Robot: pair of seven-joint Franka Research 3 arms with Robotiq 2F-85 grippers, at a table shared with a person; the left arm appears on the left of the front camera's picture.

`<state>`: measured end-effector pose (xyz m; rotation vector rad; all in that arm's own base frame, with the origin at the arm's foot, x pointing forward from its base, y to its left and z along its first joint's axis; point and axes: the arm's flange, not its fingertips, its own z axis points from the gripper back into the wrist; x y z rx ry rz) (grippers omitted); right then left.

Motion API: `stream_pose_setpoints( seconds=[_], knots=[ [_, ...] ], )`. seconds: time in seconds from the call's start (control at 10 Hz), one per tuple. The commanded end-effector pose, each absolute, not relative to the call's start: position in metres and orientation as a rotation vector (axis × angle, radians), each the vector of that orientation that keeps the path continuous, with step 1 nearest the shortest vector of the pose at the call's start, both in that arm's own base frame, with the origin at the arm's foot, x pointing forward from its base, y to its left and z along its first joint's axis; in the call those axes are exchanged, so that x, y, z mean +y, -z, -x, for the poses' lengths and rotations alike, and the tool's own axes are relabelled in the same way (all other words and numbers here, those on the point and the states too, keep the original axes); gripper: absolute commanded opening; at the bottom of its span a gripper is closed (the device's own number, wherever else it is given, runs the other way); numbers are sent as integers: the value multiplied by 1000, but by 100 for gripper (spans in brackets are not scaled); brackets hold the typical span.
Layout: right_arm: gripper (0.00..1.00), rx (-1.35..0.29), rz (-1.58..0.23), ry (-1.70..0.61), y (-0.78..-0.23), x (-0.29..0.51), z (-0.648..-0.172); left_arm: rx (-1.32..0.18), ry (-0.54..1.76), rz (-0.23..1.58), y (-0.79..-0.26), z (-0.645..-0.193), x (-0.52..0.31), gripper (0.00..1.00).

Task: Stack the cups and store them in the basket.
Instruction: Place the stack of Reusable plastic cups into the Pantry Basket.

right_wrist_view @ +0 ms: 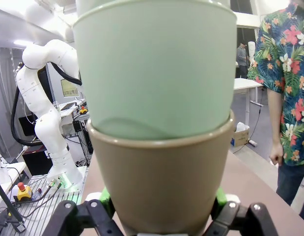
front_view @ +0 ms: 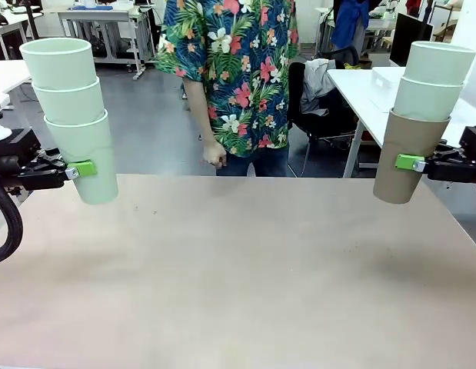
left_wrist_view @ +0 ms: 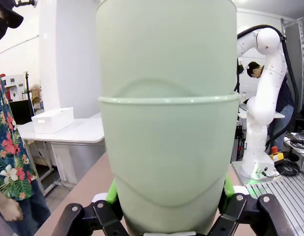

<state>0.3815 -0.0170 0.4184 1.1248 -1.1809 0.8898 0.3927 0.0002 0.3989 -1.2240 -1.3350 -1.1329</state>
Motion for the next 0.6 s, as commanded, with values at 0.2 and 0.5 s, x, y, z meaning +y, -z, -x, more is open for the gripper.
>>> stream_pose_setpoints(
  seconds=[0.2, 0.5],
  knots=[
    [86, -1183, -1122, -897, -421, -17, -381, -1347, 1140, 1221, -403, -391, -1, 86],
    [86, -1183, -1122, -897, -421, -17, -381, -1347, 1140, 1221, -403, -391, -1, 86]
  ],
)
